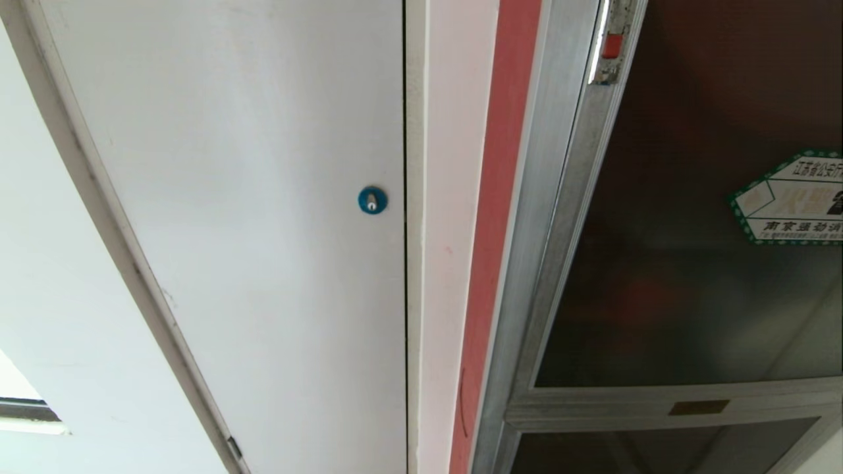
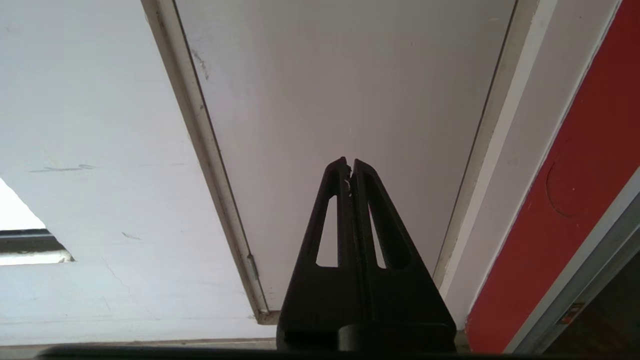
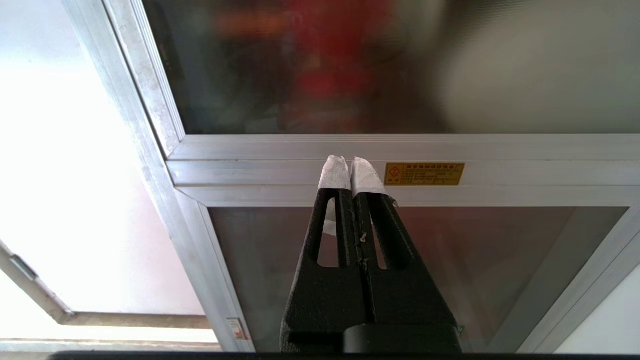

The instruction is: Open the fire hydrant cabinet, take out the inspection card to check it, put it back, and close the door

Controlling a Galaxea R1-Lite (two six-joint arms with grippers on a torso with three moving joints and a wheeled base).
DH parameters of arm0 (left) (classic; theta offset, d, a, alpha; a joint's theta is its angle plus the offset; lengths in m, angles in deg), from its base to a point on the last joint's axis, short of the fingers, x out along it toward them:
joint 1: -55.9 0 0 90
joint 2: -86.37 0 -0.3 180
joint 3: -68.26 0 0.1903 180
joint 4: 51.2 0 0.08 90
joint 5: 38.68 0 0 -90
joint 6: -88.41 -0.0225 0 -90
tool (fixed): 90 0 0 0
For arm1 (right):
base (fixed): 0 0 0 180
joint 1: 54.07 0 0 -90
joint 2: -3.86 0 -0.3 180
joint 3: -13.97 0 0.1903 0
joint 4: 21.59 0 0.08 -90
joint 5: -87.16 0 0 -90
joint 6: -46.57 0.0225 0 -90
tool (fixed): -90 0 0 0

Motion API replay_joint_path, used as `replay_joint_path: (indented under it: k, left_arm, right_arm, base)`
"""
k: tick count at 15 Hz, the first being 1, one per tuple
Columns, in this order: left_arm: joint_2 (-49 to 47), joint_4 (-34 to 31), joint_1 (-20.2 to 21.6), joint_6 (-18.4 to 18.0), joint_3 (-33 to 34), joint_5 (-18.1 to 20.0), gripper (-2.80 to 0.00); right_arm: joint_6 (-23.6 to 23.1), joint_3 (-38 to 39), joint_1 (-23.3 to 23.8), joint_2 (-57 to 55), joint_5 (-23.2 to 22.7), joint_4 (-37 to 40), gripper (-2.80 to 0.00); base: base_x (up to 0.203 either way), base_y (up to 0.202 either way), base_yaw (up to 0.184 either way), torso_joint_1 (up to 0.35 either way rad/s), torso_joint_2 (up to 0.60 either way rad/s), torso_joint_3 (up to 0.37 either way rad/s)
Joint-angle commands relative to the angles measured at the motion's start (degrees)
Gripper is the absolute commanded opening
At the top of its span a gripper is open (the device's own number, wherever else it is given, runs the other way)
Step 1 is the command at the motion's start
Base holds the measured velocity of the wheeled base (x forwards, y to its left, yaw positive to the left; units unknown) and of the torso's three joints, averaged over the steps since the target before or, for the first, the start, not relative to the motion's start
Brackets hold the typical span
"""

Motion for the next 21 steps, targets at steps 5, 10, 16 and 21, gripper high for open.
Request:
replay_joint_path:
  k: [5,10,16,21]
  left_arm:
    - [-0.02,0.05,0.01,-0.01,0.70,0.00,-2.80]
    - [0.02,0.05,0.01,-0.01,0.70,0.00,-2.80]
    - [0.02,0.05,0.01,-0.01,0.70,0.00,-2.80]
    - [0.02,0.05,0.01,-0.01,0.70,0.00,-2.80]
  right_arm:
    - [1.02,-1.78,-0.01,0.00,0.31,0.11,-2.80]
    - [2.30,-15.55,-0.01,-6.99,-4.77,5.39,-2.80]
    - [4.09,-31.93,-0.01,-25.88,-22.03,6.22,-2.80]
    - [5.58,-47.56,-0.31,-45.03,-37.80,5.93,-2.80]
  base:
    - [0.000,0.000,0.000,0.000,0.00,0.000]
    - [0.000,0.000,0.000,0.000,0.00,0.000]
    - [0.000,0.000,0.000,0.000,0.00,0.000]
    - [0.000,0.000,0.000,0.000,0.00,0.000]
